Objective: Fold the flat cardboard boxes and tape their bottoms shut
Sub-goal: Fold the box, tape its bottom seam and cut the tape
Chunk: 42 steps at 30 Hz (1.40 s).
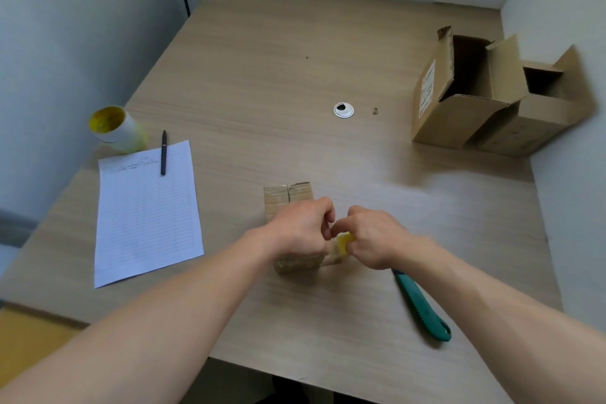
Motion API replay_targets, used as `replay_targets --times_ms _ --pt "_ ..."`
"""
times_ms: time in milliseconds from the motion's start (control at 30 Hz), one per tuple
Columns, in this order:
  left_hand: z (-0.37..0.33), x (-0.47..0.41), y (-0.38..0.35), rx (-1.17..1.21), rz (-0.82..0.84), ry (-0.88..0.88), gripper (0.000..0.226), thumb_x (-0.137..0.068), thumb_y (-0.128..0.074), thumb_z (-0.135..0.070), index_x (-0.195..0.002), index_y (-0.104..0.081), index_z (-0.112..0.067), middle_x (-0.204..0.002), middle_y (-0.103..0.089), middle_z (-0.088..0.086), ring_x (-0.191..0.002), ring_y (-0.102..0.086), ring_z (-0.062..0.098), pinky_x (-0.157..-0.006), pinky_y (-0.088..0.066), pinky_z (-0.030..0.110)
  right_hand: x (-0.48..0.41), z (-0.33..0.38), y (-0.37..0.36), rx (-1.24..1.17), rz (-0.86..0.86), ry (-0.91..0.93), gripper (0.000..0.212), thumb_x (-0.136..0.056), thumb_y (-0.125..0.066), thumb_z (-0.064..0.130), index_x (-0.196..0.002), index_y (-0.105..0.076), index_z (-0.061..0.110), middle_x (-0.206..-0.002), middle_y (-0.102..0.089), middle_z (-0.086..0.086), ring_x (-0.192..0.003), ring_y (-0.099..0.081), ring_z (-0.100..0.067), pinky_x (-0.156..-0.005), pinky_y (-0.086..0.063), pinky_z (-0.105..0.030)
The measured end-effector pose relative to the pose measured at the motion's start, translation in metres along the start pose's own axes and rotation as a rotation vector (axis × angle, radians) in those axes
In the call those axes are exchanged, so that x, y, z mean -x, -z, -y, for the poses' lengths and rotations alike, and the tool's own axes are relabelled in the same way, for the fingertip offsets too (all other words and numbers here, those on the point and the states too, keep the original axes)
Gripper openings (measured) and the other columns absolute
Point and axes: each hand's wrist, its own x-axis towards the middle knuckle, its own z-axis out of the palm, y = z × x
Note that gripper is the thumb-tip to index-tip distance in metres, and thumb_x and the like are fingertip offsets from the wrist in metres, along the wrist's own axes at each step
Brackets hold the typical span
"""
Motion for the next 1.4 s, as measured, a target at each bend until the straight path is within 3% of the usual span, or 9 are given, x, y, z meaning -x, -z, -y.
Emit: replay_targets --times_ms 267,433,533,667,800,867,1000,1267,1400 --pt "0.003 0.01 -0.008 -0.17 -0.05 -0.093 0.054 -0.066 -0.079 -0.048 -0.102 -0.041 -0.035 -0.099 -0.056 -0.014 -0.1 -0.046 0.016 -0.087 -0.038 0.038 -0.002 -0.001 -0.007 -0.024 -0.044 -0.019 0.018 -0.092 -0.057 0.04 -0.104 -0.069 0.035 -0.093 -0.049 0.006 -0.088 -0.056 -0.019 -0.072 -0.038 -0.029" --pt "0.003 0.008 -0.015 -0.209 -0.104 -0.109 0.052 -0.07 -0.075 -0.058 -0.099 -0.038 -0.036 -0.097 -0.055 -0.015 -0.101 -0.044 0.017 -0.084 -0.034 0.039 0.006 0.006 -0.006 0.185 -0.163 -0.07 0.019 -0.094 -0.051 0.031 -0.103 -0.068 0.028 -0.096 -0.049 0.001 -0.091 -0.06 -0.029 -0.068 -0.034 -0.03" --pt "0.002 0.008 -0.019 -0.252 -0.118 -0.111 0.05 -0.073 -0.073 -0.056 -0.102 -0.04 -0.033 -0.103 -0.058 -0.012 -0.104 -0.044 0.019 -0.088 -0.037 0.042 0.015 -0.005 0.001 0.231 -0.221 -0.173 0.018 -0.092 -0.049 0.023 -0.097 -0.066 0.023 -0.106 -0.054 -0.003 -0.089 -0.06 -0.035 -0.066 -0.039 -0.033" --pt "0.0 0.008 -0.02 -0.298 -0.133 -0.083 0.047 -0.073 -0.07 -0.05 -0.106 -0.043 -0.03 -0.109 -0.06 -0.007 -0.108 -0.046 0.022 -0.09 -0.038 0.044 0.029 -0.014 -0.002 0.146 -0.266 -0.195 0.013 -0.089 -0.052 0.025 -0.089 -0.065 0.023 -0.104 -0.054 0.002 -0.082 -0.057 -0.031 -0.066 -0.048 -0.035" --pt "-0.006 0.009 -0.029 -0.366 -0.217 -0.04 0.034 -0.075 -0.061 -0.033 -0.105 -0.045 -0.026 -0.11 -0.061 -0.004 -0.108 -0.047 0.027 -0.083 -0.035 0.041 0.047 -0.006 -0.031 0.177 -0.304 -0.123 0.01 -0.085 -0.054 0.026 -0.084 -0.064 0.022 -0.098 -0.056 0.005 -0.074 -0.058 -0.031 -0.054 -0.038 -0.033" --pt "-0.008 0.009 -0.036 -0.391 -0.274 -0.028 0.03 -0.077 -0.056 -0.026 -0.105 -0.047 -0.024 -0.112 -0.061 -0.003 -0.108 -0.047 0.028 -0.08 -0.033 0.04 0.056 -0.001 -0.046 0.198 -0.294 -0.094 0.005 -0.074 -0.06 0.024 -0.072 -0.06 0.02 -0.085 -0.057 0.003 -0.059 -0.057 -0.032 -0.045 -0.033 -0.029" --pt "-0.007 0.011 -0.043 -0.364 -0.332 -0.05 0.026 -0.079 -0.054 -0.022 -0.104 -0.049 -0.024 -0.111 -0.061 -0.004 -0.106 -0.046 0.028 -0.077 -0.028 0.039 0.071 -0.004 -0.077 0.287 -0.24 -0.018 0.029 -0.047 -0.079 0.018 -0.057 -0.052 0.019 -0.066 -0.053 0.0 -0.041 -0.048 -0.028 -0.037 -0.029 -0.026" --pt "0.001 0.012 -0.048 -0.301 -0.363 -0.095 0.025 -0.082 -0.054 -0.017 -0.105 -0.055 -0.025 -0.11 -0.064 -0.006 -0.105 -0.046 0.028 -0.074 -0.022 0.037 0.095 -0.021 -0.122 0.207 -0.368 -0.056 0.028 -0.05 -0.067 0.003 -0.065 -0.047 0.015 -0.071 -0.049 -0.008 -0.042 -0.04 -0.03 -0.038 -0.025 -0.032" --pt "0.006 0.005 -0.039 -0.049 -0.325 -0.071 0.021 -0.093 -0.055 -0.025 -0.113 -0.059 -0.026 -0.107 -0.067 -0.005 -0.109 -0.05 0.025 -0.087 -0.033 0.037 0.1 -0.024 -0.132 0.162 -0.436 -0.096 0.043 -0.05 -0.064 -0.002 -0.078 -0.039 0.02 -0.072 -0.046 -0.005 -0.046 -0.041 -0.029 -0.041 -0.022 -0.031"
